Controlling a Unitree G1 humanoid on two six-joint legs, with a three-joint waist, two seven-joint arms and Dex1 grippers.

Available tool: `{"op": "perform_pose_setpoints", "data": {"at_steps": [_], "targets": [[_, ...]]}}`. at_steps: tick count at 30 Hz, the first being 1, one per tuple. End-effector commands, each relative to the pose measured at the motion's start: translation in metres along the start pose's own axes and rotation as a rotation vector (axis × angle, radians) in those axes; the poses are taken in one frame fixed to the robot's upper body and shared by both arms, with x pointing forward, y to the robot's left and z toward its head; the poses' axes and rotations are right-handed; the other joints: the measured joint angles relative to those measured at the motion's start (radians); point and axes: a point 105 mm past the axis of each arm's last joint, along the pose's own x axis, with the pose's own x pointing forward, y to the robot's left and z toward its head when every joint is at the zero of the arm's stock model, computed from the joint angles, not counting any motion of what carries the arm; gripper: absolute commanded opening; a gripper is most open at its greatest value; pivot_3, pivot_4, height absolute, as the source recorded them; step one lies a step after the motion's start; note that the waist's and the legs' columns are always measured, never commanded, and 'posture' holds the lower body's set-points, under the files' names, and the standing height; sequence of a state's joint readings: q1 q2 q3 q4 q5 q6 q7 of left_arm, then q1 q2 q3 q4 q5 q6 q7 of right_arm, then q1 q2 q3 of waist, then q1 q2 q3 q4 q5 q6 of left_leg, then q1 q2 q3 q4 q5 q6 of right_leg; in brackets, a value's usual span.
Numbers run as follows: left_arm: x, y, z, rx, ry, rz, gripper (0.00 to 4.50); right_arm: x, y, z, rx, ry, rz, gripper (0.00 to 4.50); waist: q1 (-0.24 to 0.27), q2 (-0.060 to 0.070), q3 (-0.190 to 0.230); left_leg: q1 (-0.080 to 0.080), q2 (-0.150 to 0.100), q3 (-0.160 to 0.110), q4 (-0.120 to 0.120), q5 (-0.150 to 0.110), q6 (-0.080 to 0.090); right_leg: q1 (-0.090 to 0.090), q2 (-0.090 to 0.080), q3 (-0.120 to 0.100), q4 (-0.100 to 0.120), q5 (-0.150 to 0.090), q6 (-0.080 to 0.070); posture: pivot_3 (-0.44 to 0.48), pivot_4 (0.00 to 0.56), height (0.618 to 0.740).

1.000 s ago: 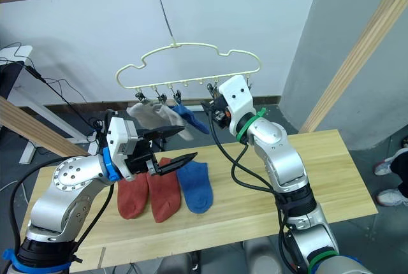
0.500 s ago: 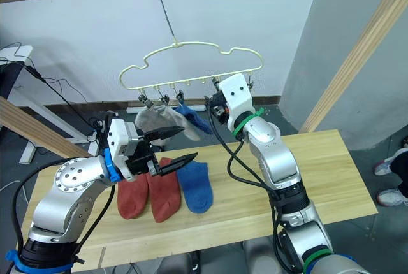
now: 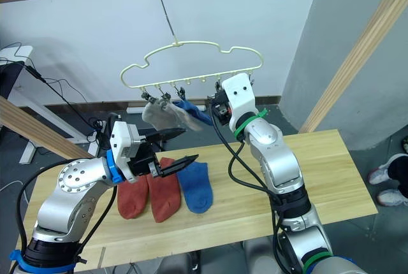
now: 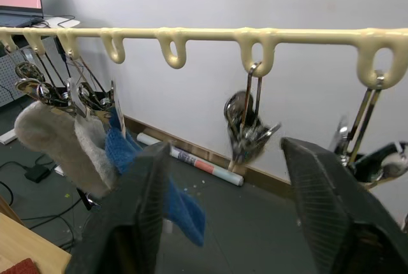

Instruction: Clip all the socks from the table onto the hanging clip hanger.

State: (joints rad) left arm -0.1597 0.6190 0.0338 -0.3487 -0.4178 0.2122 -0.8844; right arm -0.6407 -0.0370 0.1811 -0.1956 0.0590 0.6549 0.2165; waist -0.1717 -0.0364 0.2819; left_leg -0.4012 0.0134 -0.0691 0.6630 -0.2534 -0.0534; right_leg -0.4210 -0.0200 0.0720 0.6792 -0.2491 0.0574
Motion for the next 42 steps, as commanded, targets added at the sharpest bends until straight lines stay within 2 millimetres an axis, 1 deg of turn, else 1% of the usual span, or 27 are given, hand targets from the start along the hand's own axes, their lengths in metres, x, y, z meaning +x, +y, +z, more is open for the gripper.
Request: {"op": "perform_pose_setpoints", "data": {"at_steps": [1, 9, 12, 14, 26, 36, 42], "targets": [[0.001, -0.002, 0.005, 0.027, -0.020, -0.007, 3.80, -0.001, 0.003, 0.014, -0.014, -0.057, 0.000, 2.95, 0.000, 0.000, 0.000, 0.000, 0.000, 0.000, 0.000, 0.000, 0.000, 0.000, 0.000, 0.000, 0.000, 0.000, 0.000, -0.228, 0.208, 0.740], [0.001, -0.003, 0.005, 0.034, -0.015, -0.008, 3.80, 0.001, 0.004, 0.013, 0.008, -0.051, -0.011, 2.95, 0.000, 0.000, 0.000, 0.000, 0.000, 0.000, 0.000, 0.000, 0.000, 0.000, 0.000, 0.000, 0.000, 0.000, 0.000, -0.225, 0.207, 0.740], [0.001, -0.002, 0.005, 0.036, -0.015, -0.009, 3.80, 0.002, 0.005, 0.012, 0.016, -0.049, -0.007, 2.35, 0.000, 0.000, 0.000, 0.000, 0.000, 0.000, 0.000, 0.000, 0.000, 0.000, 0.000, 0.000, 0.000, 0.000, 0.000, -0.225, 0.207, 0.740], [0.001, -0.003, 0.005, 0.035, -0.015, -0.009, 3.80, 0.002, 0.007, 0.011, 0.017, -0.044, 0.003, 1.67, 0.000, 0.000, 0.000, 0.000, 0.000, 0.000, 0.000, 0.000, 0.000, 0.000, 0.000, 0.000, 0.000, 0.000, 0.000, -0.225, 0.207, 0.740], [0.002, -0.004, 0.004, 0.036, -0.011, -0.014, 3.80, 0.006, 0.009, 0.014, 0.025, -0.057, -0.008, 1.67, 0.000, 0.000, 0.000, 0.000, 0.000, 0.000, 0.000, 0.000, 0.000, 0.000, 0.000, 0.000, 0.000, 0.000, 0.000, -0.227, 0.204, 0.740], [0.003, -0.005, 0.004, 0.035, -0.009, -0.019, 3.80, 0.015, 0.012, 0.019, 0.081, -0.071, -0.046, 1.67, -0.001, 0.000, 0.000, 0.000, 0.000, 0.000, 0.000, 0.000, 0.000, 0.000, 0.000, 0.000, 0.000, 0.000, 0.000, -0.225, 0.206, 0.740], [0.004, -0.006, 0.005, 0.034, -0.010, -0.020, 3.80, 0.016, 0.010, 0.020, 0.105, -0.086, -0.066, 1.67, -0.001, 0.000, 0.000, 0.000, 0.000, 0.000, 0.000, 0.000, 0.000, 0.000, 0.000, 0.000, 0.000, 0.000, 0.000, -0.222, 0.207, 0.740]]}}
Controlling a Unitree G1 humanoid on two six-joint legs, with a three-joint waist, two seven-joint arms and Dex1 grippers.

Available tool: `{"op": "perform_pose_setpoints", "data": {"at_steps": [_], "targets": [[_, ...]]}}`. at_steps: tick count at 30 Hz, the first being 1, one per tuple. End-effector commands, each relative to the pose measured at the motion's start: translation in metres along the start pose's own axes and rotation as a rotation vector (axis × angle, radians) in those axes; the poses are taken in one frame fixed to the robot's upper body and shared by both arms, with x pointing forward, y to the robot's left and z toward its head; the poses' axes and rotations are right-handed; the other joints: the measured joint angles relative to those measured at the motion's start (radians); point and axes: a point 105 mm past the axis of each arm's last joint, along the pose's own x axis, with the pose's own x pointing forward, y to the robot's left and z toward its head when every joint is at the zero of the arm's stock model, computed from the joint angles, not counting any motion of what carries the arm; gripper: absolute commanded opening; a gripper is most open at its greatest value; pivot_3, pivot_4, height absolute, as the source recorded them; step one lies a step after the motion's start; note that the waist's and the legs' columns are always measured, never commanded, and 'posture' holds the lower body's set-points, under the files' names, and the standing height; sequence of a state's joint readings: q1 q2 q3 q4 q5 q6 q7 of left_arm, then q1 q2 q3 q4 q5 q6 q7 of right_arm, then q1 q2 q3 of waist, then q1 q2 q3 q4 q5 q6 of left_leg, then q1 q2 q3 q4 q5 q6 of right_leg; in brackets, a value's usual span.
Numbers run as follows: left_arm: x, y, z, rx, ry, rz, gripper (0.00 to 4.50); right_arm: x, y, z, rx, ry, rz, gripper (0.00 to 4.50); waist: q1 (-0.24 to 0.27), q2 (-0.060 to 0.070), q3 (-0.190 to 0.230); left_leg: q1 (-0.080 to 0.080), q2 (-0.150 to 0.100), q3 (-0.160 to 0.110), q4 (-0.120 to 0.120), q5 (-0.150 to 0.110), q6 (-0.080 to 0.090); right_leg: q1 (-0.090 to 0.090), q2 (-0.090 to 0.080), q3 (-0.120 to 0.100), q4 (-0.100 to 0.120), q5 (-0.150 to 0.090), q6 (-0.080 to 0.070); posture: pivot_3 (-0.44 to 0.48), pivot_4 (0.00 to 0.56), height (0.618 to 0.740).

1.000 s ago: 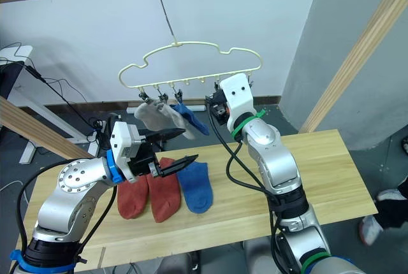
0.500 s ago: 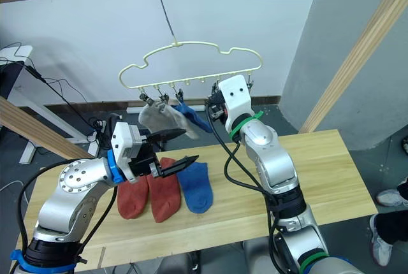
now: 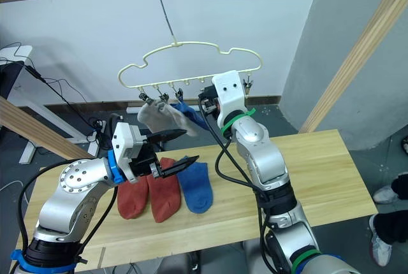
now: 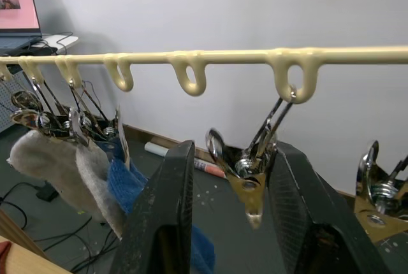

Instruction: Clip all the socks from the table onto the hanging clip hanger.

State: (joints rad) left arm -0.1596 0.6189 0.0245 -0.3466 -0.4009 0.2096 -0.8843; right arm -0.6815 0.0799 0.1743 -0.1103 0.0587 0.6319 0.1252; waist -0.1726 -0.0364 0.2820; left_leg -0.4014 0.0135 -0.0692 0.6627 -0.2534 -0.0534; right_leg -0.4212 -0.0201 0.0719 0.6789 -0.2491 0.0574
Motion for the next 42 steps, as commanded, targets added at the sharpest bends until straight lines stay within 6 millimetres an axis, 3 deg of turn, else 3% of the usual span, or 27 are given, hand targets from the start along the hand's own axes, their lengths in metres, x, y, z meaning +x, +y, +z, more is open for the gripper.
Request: {"op": "perform_pose_setpoints", "data": {"at_steps": [1, 24, 28, 31, 37, 40, 42], "targets": [[0.002, -0.005, 0.007, 0.027, -0.023, -0.016, 3.80, 0.000, -0.003, 0.018, 0.025, -0.079, -0.028, 1.67, 0.000, 0.000, 0.000, 0.000, 0.000, 0.000, 0.000, 0.000, 0.000, 0.000, 0.000, 0.000, 0.000, 0.000, 0.000, -0.222, 0.207, 0.740], [0.003, -0.006, 0.005, 0.008, -0.021, -0.010, 3.80, -0.001, -0.002, 0.019, 0.066, -0.091, -0.045, 1.67, 0.000, 0.000, 0.000, 0.000, 0.000, 0.000, 0.000, 0.000, 0.000, 0.000, 0.000, 0.000, 0.000, 0.000, 0.000, -0.225, 0.209, 0.740], [0.004, -0.006, 0.000, -0.005, -0.014, 0.027, 3.80, -0.001, -0.003, 0.020, 0.067, -0.095, -0.045, 0.48, 0.000, 0.000, 0.000, 0.000, 0.000, 0.000, 0.000, 0.000, 0.000, 0.000, 0.000, 0.000, 0.000, 0.000, 0.000, -0.227, 0.211, 0.740], [0.006, -0.008, -0.011, -0.038, 0.010, 0.087, 3.80, -0.001, -0.003, 0.021, 0.067, -0.101, -0.044, 0.01, 0.000, 0.000, 0.000, 0.000, 0.000, 0.000, 0.000, 0.000, 0.000, 0.000, 0.000, 0.000, 0.000, 0.000, 0.000, -0.227, 0.211, 0.740], [0.011, -0.011, -0.034, -0.138, 0.042, 0.212, 3.80, -0.002, -0.003, 0.021, 0.065, -0.101, -0.040, 0.01, 0.000, 0.000, 0.000, 0.000, 0.000, 0.000, 0.000, 0.000, 0.000, 0.000, 0.000, 0.000, 0.000, 0.000, 0.000, -0.229, 0.212, 0.740], [0.017, -0.012, -0.060, -0.228, 0.093, 0.320, 4.37, -0.001, -0.002, 0.021, 0.064, -0.099, -0.039, 0.00, 0.000, 0.000, 0.000, 0.000, 0.000, 0.000, 0.000, 0.000, 0.000, 0.000, 0.000, 0.000, 0.000, 0.000, 0.000, -0.228, 0.219, 0.740], [0.025, -0.017, -0.077, -0.228, 0.135, 0.353, 4.47, -0.001, -0.001, 0.021, 0.064, -0.098, -0.035, 0.00, 0.000, 0.000, 0.000, 0.000, 0.000, 0.000, 0.000, 0.000, 0.000, 0.000, 0.000, 0.000, 0.000, 0.000, 0.000, -0.234, 0.221, 0.740]]}}
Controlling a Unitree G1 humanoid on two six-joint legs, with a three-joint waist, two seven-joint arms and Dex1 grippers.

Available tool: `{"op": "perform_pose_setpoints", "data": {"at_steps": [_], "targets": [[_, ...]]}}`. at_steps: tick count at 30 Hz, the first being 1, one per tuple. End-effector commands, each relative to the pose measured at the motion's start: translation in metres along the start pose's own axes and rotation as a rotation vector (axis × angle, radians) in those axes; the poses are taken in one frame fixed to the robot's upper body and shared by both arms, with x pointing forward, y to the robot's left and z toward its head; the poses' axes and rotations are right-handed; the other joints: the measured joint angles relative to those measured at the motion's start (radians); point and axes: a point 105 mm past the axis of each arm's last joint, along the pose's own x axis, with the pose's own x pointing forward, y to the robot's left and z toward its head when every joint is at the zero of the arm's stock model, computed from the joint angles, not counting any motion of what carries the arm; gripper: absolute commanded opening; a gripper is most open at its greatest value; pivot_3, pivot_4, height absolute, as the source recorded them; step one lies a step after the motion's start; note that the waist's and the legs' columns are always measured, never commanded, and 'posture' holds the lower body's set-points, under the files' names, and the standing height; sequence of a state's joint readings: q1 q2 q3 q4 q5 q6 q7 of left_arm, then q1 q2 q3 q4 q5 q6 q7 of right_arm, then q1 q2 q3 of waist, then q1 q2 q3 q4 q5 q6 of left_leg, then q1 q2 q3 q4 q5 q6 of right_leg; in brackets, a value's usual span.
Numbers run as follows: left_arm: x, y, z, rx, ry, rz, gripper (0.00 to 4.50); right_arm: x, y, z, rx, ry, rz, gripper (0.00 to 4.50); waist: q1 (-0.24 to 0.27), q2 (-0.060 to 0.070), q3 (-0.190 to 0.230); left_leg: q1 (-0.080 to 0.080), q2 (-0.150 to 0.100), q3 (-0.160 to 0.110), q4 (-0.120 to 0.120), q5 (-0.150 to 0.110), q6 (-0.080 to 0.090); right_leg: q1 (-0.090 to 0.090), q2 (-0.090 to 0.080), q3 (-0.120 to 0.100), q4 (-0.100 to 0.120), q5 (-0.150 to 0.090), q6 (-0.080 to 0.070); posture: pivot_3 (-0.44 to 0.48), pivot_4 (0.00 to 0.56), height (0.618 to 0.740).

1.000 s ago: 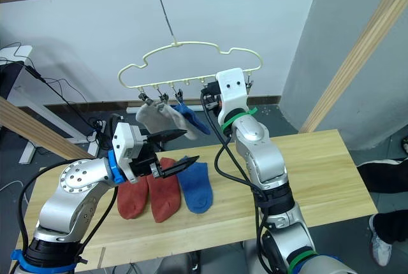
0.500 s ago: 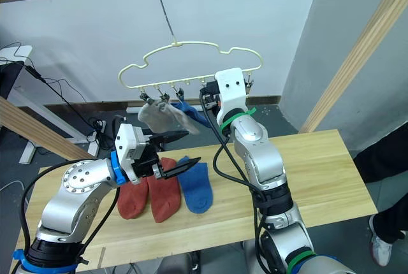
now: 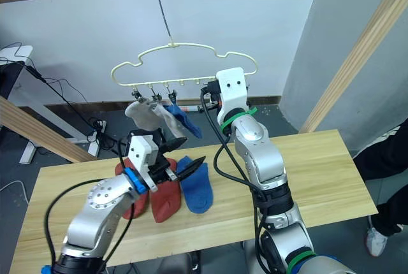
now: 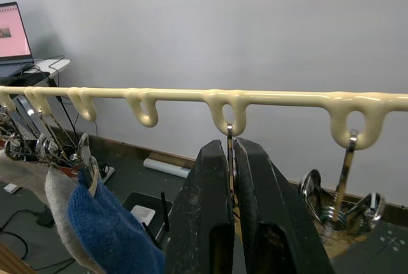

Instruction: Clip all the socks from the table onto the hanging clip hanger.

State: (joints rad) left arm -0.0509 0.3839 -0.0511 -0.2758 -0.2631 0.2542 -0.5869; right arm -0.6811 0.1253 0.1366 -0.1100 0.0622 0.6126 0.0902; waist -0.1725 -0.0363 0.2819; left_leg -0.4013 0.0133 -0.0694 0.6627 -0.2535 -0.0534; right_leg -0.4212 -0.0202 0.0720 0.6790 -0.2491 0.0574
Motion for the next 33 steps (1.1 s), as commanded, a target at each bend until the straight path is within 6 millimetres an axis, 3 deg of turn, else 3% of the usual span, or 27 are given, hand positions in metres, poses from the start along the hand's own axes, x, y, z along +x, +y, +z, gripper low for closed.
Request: {"op": "perform_pose_setpoints", "data": {"at_steps": [1, 8, 12, 26, 29, 33], "targets": [[0.011, -0.004, -0.025, 0.016, 0.060, 0.079, 4.47, -0.002, 0.003, 0.015, 0.009, -0.062, 0.011, 0.00, 0.000, 0.000, 0.000, 0.000, 0.000, 0.000, 0.000, 0.000, 0.000, 0.000, 0.000, 0.000, 0.000, 0.000, 0.000, -0.239, 0.221, 0.740], [0.022, 0.010, -0.068, -0.082, 0.200, 0.260, 4.47, -0.003, 0.003, 0.013, 0.005, -0.055, 0.015, 0.00, -0.001, 0.000, 0.000, 0.000, 0.000, 0.000, 0.000, 0.000, 0.000, 0.000, 0.000, 0.000, 0.000, 0.000, 0.000, -0.257, 0.218, 0.740], [0.024, 0.008, -0.089, -0.158, 0.284, 0.308, 4.47, -0.004, 0.003, 0.012, 0.002, -0.048, 0.018, 0.00, -0.010, 0.000, 0.000, 0.000, 0.000, 0.000, 0.000, 0.000, 0.000, 0.000, 0.000, 0.000, 0.000, 0.000, 0.000, -0.260, 0.215, 0.740], [0.017, 0.007, -0.113, -0.156, 0.431, 0.335, 4.47, -0.004, 0.004, 0.011, 0.012, -0.042, 0.021, 0.00, -0.025, 0.000, -0.004, 0.000, 0.000, 0.000, 0.000, 0.000, 0.000, 0.000, 0.000, 0.000, 0.001, 0.000, 0.000, -0.270, 0.221, 0.740], [0.020, 0.001, -0.113, -0.140, 0.429, 0.291, 3.85, -0.005, 0.004, 0.011, 0.013, -0.042, 0.020, 0.00, -0.025, 0.000, -0.004, 0.001, 0.000, 0.000, 0.000, 0.000, 0.000, 0.001, 0.000, 0.000, 0.001, 0.000, 0.000, -0.274, 0.221, 0.740], [0.031, -0.010, -0.108, -0.054, 0.397, 0.173, 2.69, -0.005, 0.005, 0.010, 0.014, -0.041, 0.021, 0.00, -0.025, 0.000, -0.004, 0.000, -0.001, 0.000, 0.000, 0.000, 0.000, 0.001, 0.000, 0.000, 0.001, 0.000, 0.000, -0.274, 0.221, 0.740]]}}
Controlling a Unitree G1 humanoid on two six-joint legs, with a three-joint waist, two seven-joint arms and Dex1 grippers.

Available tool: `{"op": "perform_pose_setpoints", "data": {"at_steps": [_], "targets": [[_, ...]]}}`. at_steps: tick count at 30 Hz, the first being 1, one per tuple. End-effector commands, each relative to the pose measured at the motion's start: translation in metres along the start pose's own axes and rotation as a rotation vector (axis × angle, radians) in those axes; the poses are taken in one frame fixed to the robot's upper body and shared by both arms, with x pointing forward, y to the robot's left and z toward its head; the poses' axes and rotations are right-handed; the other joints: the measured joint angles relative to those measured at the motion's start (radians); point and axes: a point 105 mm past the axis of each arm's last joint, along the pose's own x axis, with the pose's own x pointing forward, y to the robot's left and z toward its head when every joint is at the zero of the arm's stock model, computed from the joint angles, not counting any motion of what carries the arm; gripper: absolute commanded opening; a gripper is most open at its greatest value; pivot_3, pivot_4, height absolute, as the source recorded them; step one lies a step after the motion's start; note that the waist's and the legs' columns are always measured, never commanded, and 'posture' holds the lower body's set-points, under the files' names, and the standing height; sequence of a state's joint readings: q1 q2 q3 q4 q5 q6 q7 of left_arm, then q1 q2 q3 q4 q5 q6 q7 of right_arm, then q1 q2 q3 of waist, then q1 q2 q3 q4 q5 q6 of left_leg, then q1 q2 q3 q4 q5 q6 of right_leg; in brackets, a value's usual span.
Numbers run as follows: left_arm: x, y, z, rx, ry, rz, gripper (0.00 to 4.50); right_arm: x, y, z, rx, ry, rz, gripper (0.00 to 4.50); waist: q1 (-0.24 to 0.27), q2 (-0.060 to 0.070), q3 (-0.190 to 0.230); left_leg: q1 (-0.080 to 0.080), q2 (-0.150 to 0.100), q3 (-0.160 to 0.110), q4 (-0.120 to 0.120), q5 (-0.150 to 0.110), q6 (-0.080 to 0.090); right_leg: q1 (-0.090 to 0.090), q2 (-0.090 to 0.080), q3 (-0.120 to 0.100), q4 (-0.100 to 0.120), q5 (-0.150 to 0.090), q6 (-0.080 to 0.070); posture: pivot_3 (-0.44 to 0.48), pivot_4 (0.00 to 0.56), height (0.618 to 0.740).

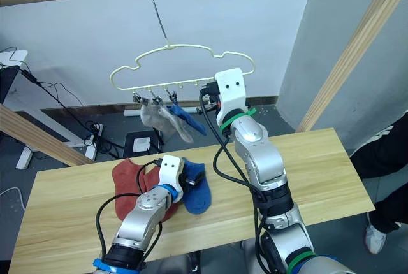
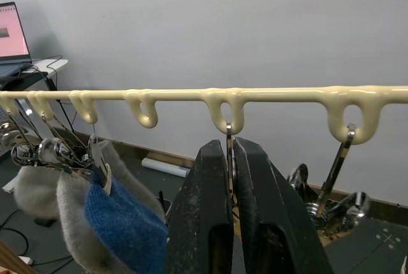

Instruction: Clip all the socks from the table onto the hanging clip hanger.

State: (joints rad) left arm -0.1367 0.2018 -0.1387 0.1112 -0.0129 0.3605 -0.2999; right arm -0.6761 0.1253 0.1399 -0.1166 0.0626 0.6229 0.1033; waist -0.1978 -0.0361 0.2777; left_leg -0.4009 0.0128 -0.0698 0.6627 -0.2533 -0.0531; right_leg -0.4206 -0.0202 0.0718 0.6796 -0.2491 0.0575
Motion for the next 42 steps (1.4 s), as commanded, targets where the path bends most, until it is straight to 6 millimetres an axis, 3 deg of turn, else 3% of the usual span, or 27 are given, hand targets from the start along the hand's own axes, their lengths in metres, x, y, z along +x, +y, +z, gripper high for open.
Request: {"op": "perform_pose_setpoints", "data": {"at_steps": [1, 11, 15, 20, 29, 42], "targets": [[0.004, -0.018, -0.003, 0.087, -0.004, -0.103, 2.45, -0.004, 0.003, 0.012, 0.013, -0.049, 0.007, 0.00, 0.000, 0.000, 0.000, 0.000, 0.000, 0.000, 0.000, 0.000, 0.000, 0.000, 0.000, 0.000, 0.000, 0.000, 0.000, -0.274, 0.221, 0.740], [0.006, -0.019, 0.024, 0.180, -0.176, -0.160, 0.03, -0.004, 0.002, 0.011, 0.012, -0.048, 0.003, 0.00, 0.000, 0.000, 0.000, 0.000, 0.000, 0.000, 0.000, 0.000, 0.000, 0.000, 0.000, 0.000, -0.001, 0.000, 0.000, -0.278, 0.224, 0.740], [0.001, -0.019, 0.037, 0.204, -0.271, -0.172, 0.03, -0.003, 0.002, 0.011, 0.013, -0.048, 0.004, 0.00, 0.000, 0.000, 0.000, -0.001, 0.000, 0.000, 0.000, 0.000, 0.000, 0.000, 0.000, 0.000, -0.001, 0.000, 0.000, -0.278, 0.224, 0.740], [-0.013, -0.028, 0.078, 0.328, -0.533, -0.193, 0.03, -0.003, 0.002, 0.012, 0.015, -0.051, 0.007, 0.00, 0.000, 0.000, 0.000, -0.001, 0.000, 0.000, -0.001, 0.000, 0.000, 0.000, 0.000, 0.000, -0.001, 0.000, 0.000, -0.279, 0.223, 0.740], [-0.023, -0.025, 0.117, 0.549, -0.758, -0.064, 0.03, -0.004, 0.004, 0.013, 0.023, -0.052, 0.016, 0.00, -0.001, 0.000, 0.000, -0.001, 0.000, 0.000, -0.001, 0.000, 0.000, 0.000, 0.000, 0.000, -0.002, 0.000, 0.000, -0.280, 0.223, 0.740], [-0.027, -0.016, 0.133, 0.581, -0.838, 0.029, 0.03, -0.004, 0.007, 0.011, 0.038, -0.035, 0.030, 0.00, -0.002, 0.000, 0.000, -0.001, 0.000, 0.000, -0.001, 0.000, 0.000, 0.000, 0.000, 0.000, -0.001, 0.000, 0.000, -0.276, 0.218, 0.740]]}}
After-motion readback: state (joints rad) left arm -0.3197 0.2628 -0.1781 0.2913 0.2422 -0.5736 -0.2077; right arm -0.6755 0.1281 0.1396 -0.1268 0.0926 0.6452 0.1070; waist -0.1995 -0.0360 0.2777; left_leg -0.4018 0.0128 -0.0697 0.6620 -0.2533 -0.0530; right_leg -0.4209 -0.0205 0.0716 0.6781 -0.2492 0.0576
